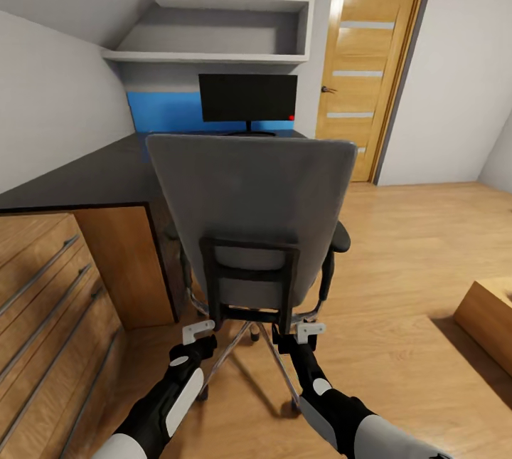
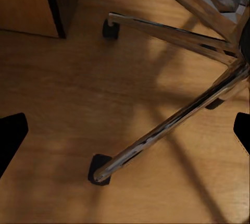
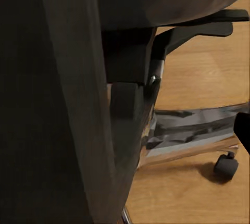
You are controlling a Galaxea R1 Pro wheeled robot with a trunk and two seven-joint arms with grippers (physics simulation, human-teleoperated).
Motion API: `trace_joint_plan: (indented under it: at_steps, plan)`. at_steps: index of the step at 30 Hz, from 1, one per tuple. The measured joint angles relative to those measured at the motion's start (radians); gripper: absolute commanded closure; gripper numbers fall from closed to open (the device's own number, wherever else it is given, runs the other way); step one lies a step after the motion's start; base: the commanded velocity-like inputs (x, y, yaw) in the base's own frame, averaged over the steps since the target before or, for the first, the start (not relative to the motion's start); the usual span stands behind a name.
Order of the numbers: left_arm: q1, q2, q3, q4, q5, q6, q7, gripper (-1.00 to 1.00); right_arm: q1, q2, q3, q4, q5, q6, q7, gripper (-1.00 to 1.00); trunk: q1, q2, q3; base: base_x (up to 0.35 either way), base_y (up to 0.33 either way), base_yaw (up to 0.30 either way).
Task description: In the bedroom, organize the workspace by keeping the computer under the desk, ensuring the monitor is on the desk, placing the keyboard on the desk next to the monitor, placing the mouse on the desk next to the keyboard, moving the folder from the swivel chair onto the desk next to the mouse, stacking the notebook on top of the folder with the pen on top of the notebook, and positioning the swivel chair next to the desk.
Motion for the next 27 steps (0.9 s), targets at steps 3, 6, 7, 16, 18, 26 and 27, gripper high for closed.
trace_joint_plan:
  at_steps: [3,6,7,16,18,26,27]
  plan:
    - [0.0,0.0,0.0,0.0,0.001,0.0,-0.001,-1.0,0.0,0.0,0.001,0.001,0.003,0.001,0.001,-1.0,0.0,0.0,0.0,0.322,0.0,0.0]
    - [0.0,0.0,-0.001,0.0,0.002,-0.001,-0.001,-1.0,0.0,0.0,0.002,0.001,0.008,0.0,0.003,-1.0,0.0,0.0,0.0,0.285,0.0,0.0]
    - [0.0,0.0,-0.001,-0.001,0.0,-0.001,-0.002,-1.0,0.0,0.0,0.001,0.001,0.011,0.0,0.003,-1.0,0.0,0.0,0.0,0.067,0.0,0.0]
    - [-0.001,0.005,-0.001,-0.002,-0.003,-0.015,-0.005,-1.0,0.0,0.0,0.0,0.003,0.078,0.0,0.0,-1.0,0.001,0.0,0.0,0.019,0.0,0.0]
    - [-0.001,0.007,-0.001,-0.002,-0.001,-0.039,-0.006,-1.0,0.0,-0.001,0.0,0.003,0.079,0.0,0.0,-1.0,0.001,0.0,0.0,-0.028,0.0,0.0]
    - [-0.001,0.01,-0.001,-0.002,0.0,-0.127,-0.01,-1.0,0.0,-0.001,0.0,0.003,0.081,0.0,-0.001,-1.0,0.001,0.0,0.0,-0.187,0.0,0.0]
    - [-0.001,0.01,-0.001,-0.002,0.0,-0.128,-0.01,-1.0,0.0,-0.001,0.0,0.003,0.081,0.0,-0.001,-1.0,0.001,0.0,0.0,-0.064,0.0,0.0]
